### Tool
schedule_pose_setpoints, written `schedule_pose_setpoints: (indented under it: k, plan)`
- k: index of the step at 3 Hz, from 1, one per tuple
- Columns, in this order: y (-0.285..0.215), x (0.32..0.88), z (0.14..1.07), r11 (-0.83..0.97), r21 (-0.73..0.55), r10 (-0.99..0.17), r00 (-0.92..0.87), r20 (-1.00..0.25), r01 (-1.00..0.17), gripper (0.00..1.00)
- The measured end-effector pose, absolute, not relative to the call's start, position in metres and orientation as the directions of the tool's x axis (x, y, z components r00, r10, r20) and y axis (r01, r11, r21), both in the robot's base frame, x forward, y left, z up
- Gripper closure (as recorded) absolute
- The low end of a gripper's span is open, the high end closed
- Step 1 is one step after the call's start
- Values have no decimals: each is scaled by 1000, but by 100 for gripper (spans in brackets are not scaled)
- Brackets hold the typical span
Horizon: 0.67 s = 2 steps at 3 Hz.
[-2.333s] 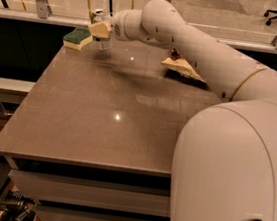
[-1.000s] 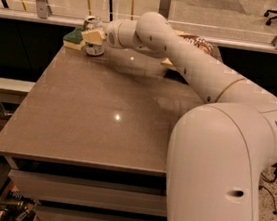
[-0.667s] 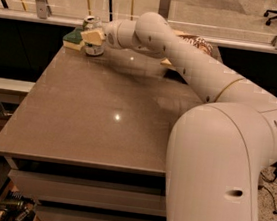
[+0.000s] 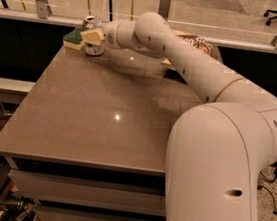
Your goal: Move 7up can near sponge
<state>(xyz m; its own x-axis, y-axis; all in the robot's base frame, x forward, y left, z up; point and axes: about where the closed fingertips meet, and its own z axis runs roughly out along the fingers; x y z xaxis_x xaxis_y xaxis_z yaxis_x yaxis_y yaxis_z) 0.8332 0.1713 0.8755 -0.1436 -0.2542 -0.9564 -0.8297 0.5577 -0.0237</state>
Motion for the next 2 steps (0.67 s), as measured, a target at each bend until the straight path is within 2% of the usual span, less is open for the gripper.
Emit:
schedule_pose_setpoints:
  k: [1,2]
  plan:
    - [171,833,876,558,-24,-254,-144,-956,-830,13]
    - [174,833,874,554,-22,-255,-145,-956,-832,0]
